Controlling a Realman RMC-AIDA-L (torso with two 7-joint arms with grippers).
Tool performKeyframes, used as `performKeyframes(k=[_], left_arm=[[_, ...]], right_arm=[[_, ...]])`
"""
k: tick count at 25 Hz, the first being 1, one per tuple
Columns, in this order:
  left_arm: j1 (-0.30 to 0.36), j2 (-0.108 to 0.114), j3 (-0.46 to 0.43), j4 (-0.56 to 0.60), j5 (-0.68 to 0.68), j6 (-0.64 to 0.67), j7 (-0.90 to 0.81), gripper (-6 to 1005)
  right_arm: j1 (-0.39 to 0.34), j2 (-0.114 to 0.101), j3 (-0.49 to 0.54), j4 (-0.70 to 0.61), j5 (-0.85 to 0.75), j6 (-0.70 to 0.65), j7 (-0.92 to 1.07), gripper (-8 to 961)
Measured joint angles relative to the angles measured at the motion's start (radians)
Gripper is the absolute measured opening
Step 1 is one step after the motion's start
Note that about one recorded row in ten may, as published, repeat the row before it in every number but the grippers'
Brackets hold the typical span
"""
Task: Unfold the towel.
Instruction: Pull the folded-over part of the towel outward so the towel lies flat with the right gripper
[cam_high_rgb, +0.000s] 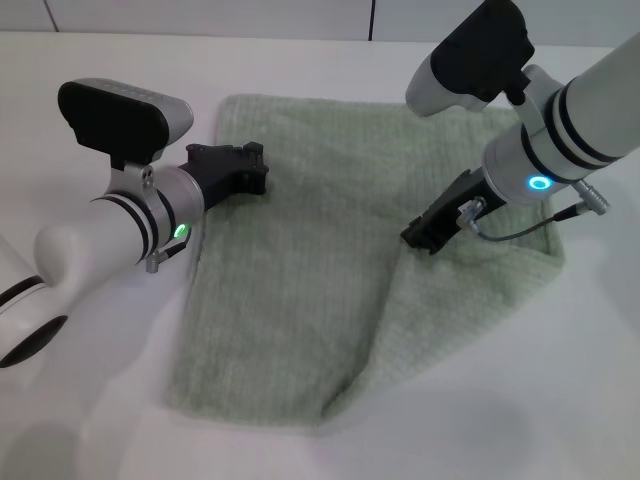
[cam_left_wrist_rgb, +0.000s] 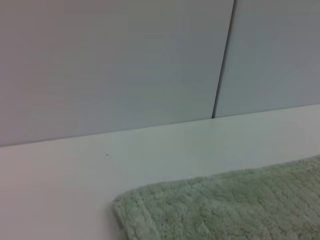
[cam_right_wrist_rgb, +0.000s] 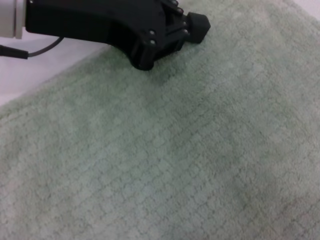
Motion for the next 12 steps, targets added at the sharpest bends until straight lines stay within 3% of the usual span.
performKeyframes(k=[12], left_arm=[[0.003, 0.001, -0.002, 0.002, 0.0, 0.0, 0.0, -1]], right_arm=[[-0.017, 0.0, 0.002, 0.073, 0.0, 0.047, 0.005, 57]])
